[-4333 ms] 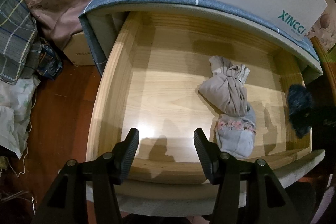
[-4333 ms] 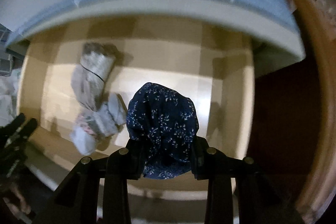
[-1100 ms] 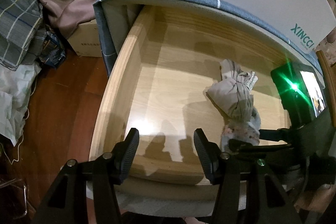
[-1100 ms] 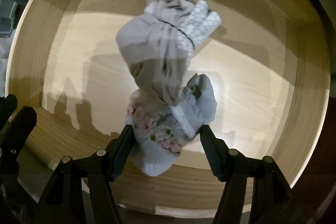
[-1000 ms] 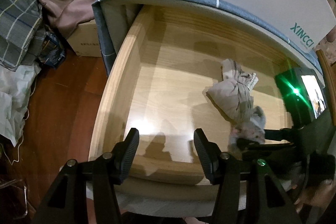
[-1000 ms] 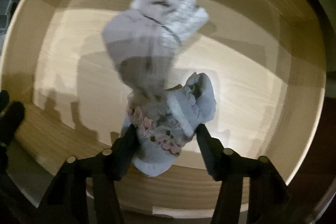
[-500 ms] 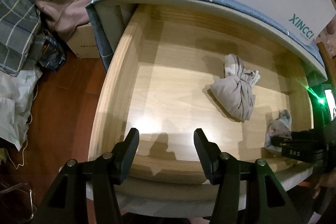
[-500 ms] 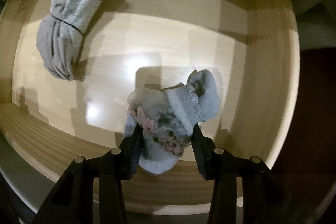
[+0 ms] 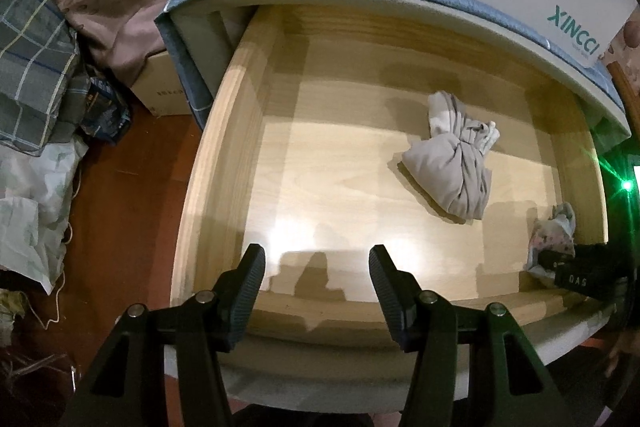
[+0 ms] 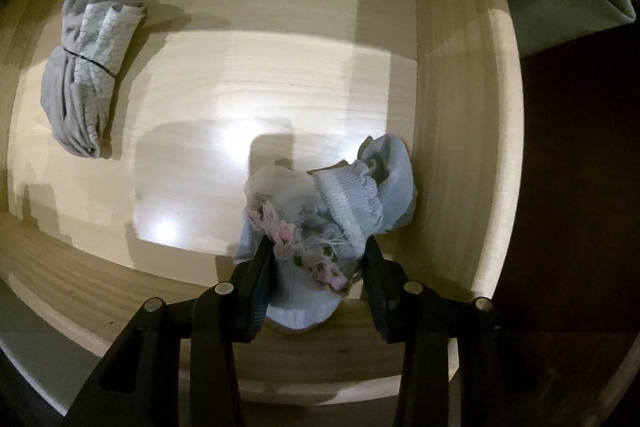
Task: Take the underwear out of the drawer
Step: 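Close the right gripper on the white sock with pink floral trim, then lower the left tool onto the grey knotted bundle and close it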
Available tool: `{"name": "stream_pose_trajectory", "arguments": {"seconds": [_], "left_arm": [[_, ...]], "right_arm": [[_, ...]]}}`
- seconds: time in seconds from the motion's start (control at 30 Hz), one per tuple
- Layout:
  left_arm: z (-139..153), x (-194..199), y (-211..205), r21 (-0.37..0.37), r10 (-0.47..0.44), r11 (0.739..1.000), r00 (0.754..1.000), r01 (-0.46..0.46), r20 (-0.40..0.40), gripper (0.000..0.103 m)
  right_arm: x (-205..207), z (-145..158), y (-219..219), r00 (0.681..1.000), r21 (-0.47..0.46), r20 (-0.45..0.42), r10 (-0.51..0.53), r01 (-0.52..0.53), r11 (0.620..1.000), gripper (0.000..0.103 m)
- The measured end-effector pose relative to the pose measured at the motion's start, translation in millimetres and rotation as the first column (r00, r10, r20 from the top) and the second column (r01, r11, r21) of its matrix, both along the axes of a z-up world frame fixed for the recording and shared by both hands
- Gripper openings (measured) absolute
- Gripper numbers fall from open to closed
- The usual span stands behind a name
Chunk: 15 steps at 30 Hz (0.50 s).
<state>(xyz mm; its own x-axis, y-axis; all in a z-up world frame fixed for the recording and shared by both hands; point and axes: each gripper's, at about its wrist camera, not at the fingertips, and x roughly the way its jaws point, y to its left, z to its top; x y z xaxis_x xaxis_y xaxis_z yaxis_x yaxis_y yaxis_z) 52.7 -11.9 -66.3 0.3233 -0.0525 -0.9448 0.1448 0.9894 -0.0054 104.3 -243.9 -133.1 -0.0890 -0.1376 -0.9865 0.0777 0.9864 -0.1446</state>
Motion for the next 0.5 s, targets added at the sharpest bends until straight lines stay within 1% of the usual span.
{"name": "stream_pose_trajectory", "arguments": {"seconds": [0.03, 0.2, 0.23, 0.27, 0.3, 0.4, 0.47, 0.5], "left_arm": [[0, 0, 0, -0.003, -0.004, 1.000, 1.000, 0.004, -0.003, 0.055], [2, 0, -1, -0.041, -0.029, 0.999, 1.000, 0.028, -0.005, 0.055], [4, -1, -2, -0.049, -0.041, 0.998, 0.999, 0.041, 0.001, 0.055], [6, -1, -4, -0.057, -0.055, 0.997, 0.998, 0.055, 0.006, 0.055], [7, -1, -6, -0.055, -0.061, 0.997, 0.998, 0.061, 0.010, 0.055], [7, 2, -17, -0.061, -0.086, 0.994, 0.996, 0.086, 0.000, 0.055], [6, 7, -30, -0.071, -0.107, 0.992, 0.994, 0.105, -0.018, 0.055], [7, 9, -37, -0.065, -0.120, 0.991, 0.993, 0.119, -0.014, 0.055]], "right_arm": [[15, -1, 4, 1.000, 0.000, 0.000, 0.001, -0.001, 1.000, 0.038], [14, -4, 12, 1.000, -0.003, 0.002, 0.009, -0.009, 1.000, 0.038], [14, -4, 11, 1.000, -0.003, 0.002, 0.010, -0.010, 1.000, 0.038], [9, 4, 0, 1.000, -0.002, 0.003, 0.011, -0.011, 1.000, 0.038], [8, 3, 0, 1.000, -0.002, 0.004, 0.012, -0.012, 1.000, 0.038], [7, 5, -1, 1.000, -0.002, 0.005, 0.012, -0.012, 1.000, 0.038], [7, 5, -2, 1.000, 0.000, 0.005, 0.012, -0.012, 1.000, 0.038], [5, 5, -3, 1.000, 0.000, 0.006, 0.012, -0.012, 1.000, 0.038]]}}
